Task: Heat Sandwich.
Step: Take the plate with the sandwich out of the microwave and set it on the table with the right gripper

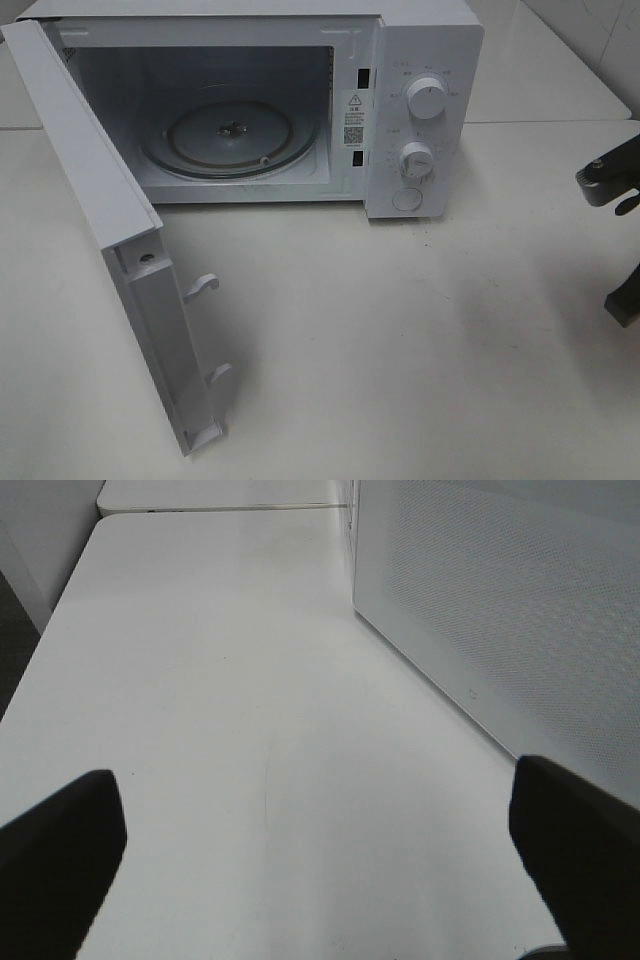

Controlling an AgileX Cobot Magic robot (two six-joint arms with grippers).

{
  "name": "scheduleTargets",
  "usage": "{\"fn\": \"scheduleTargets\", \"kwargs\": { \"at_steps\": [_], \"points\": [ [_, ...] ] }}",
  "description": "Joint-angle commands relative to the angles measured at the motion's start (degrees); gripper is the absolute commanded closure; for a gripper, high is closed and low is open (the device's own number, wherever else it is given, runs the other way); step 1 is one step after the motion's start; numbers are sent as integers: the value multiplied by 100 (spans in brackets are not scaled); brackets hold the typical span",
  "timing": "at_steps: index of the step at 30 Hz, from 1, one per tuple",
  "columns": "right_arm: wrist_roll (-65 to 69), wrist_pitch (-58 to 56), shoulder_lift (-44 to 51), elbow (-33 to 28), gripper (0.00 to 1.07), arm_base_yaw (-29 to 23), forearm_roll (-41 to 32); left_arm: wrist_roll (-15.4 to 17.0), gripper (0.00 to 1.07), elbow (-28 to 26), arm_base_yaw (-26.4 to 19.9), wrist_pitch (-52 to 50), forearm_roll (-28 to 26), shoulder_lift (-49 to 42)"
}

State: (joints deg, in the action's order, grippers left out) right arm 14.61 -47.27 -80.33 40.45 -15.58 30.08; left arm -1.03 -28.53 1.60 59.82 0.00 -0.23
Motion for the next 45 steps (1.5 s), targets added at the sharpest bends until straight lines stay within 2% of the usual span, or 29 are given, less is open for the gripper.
{"fn": "scheduleTargets", "kwargs": {
  "at_steps": [1, 5, 20, 30, 36, 40, 42, 43, 44, 45],
  "points": [
    [149, 183, -218, 46, 107, 138, 246, 6, 5, 17, -34, -86, -46, -155],
    [206, 533, -464, 46, 107, 298, 264, 6, 5, 17, -34, -86, -46, -155],
    [298, 1495, -1581, 46, 107, 304, 516, 6, 5, 17, -34, -86, -46, -155],
    [487, 1702, -1971, 46, 106, 304, 722, 6, 5, 17, -34, -86, -46, -155],
    [498, 1702, -1982, 46, 100, 304, 693, 6, 5, 17, -34, -86, -46, -155],
    [498, 1679, -1971, 46, 92, 304, 676, 6, 5, 17, -34, -86, -46, -155],
    [498, 1679, -1971, 46, 82, 304, 573, 6, 5, 17, -34, -86, -46, -155],
    [481, 1679, -1965, 52, 71, 298, 470, 6, 5, 17, -34, -86, -46, -155],
    [481, 1679, -1965, 52, 71, 298, 470, 6, 5, 17, -34, -86, -46, -155],
    [481, 1662, -1948, 52, 66, 298, 418, 6, 5, 17, -34, -86, -46, -155]
  ]
}}
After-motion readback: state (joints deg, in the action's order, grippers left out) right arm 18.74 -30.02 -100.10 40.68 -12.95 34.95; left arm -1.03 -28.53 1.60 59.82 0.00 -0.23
